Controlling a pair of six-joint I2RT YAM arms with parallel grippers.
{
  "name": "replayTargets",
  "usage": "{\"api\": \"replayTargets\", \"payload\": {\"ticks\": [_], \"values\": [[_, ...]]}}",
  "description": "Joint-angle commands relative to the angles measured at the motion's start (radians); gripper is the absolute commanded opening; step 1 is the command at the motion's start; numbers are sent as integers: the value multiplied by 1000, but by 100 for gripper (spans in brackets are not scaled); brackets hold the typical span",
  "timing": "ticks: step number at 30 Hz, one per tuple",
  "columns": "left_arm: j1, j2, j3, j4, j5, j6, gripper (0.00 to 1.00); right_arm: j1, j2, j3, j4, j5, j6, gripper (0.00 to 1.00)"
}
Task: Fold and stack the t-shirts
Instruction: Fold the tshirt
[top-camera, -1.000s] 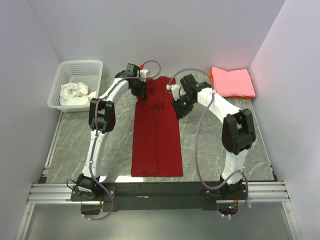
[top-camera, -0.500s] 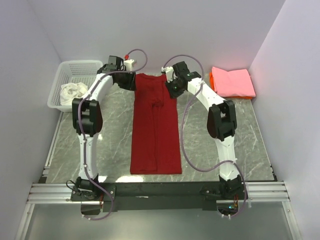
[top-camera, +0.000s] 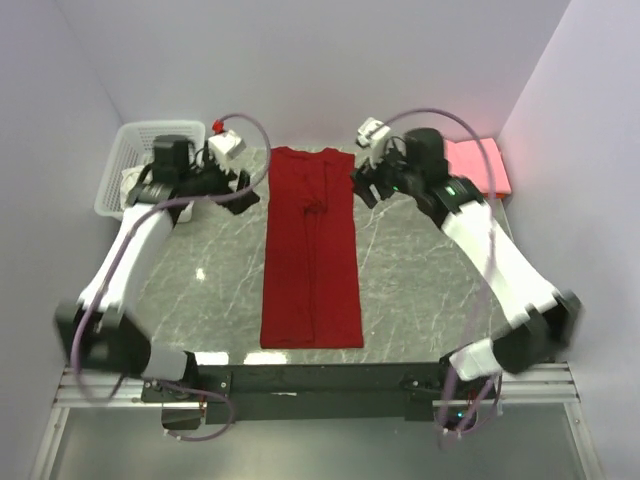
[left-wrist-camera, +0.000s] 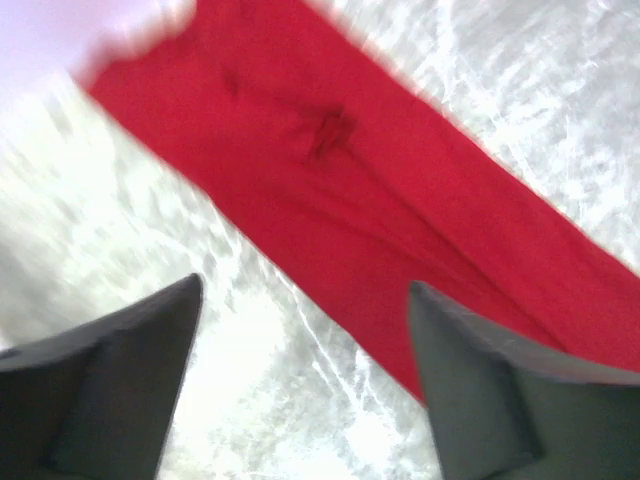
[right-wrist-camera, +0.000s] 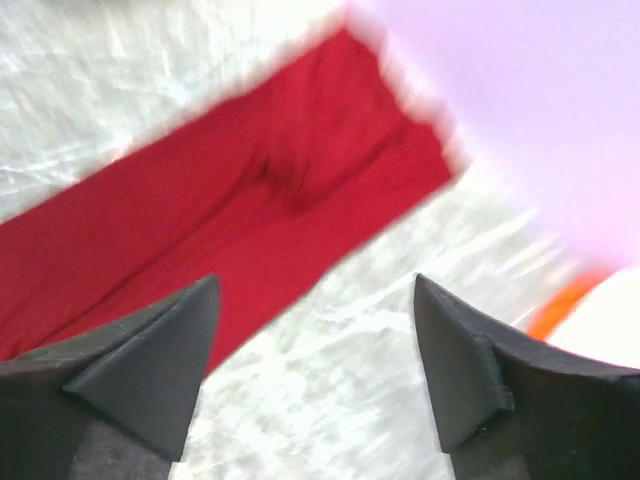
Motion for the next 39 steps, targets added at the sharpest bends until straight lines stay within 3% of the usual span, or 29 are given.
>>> {"api": "replayTargets", "payload": {"ticks": [1, 4, 7, 10, 11, 14, 18, 21, 25, 30, 39], "values": [[-10, -171, -117, 22, 129, 241, 99, 58, -206, -152, 167, 16, -127, 87], [-15, -319, -226, -12, 238, 368, 100, 122, -347, -321, 269, 1, -209, 89], [-45, -434, -321, -24, 312, 370, 99, 203, -460, -444, 206, -74, -379, 90], [-154, -481, -391, -278, 338, 602, 99, 260, -534, -551, 138, -137, -417, 91], [-192, -509, -425, -300, 303, 620, 100, 314, -542, -602, 129, -136, -404, 91], [-346, -593, -599, -167, 187, 467, 94, 435, -530, -701, 101, -102, -363, 85], [-585, -644, -770, -88, 8, 483, 82, 536, -487, -840, 173, -57, -346, 74], [-675, -620, -841, -53, -69, 480, 73, 584, -493, -959, 242, -21, -392, 69], [-736, -539, -889, 30, -117, 456, 63, 601, -453, -1025, 279, -10, -438, 65], [-748, -445, -910, 64, -169, 508, 57, 610, -427, -1022, 204, -63, -531, 63], [-749, -409, -917, 62, -186, 543, 59, 629, -383, -1018, 180, -36, -551, 62]]}}
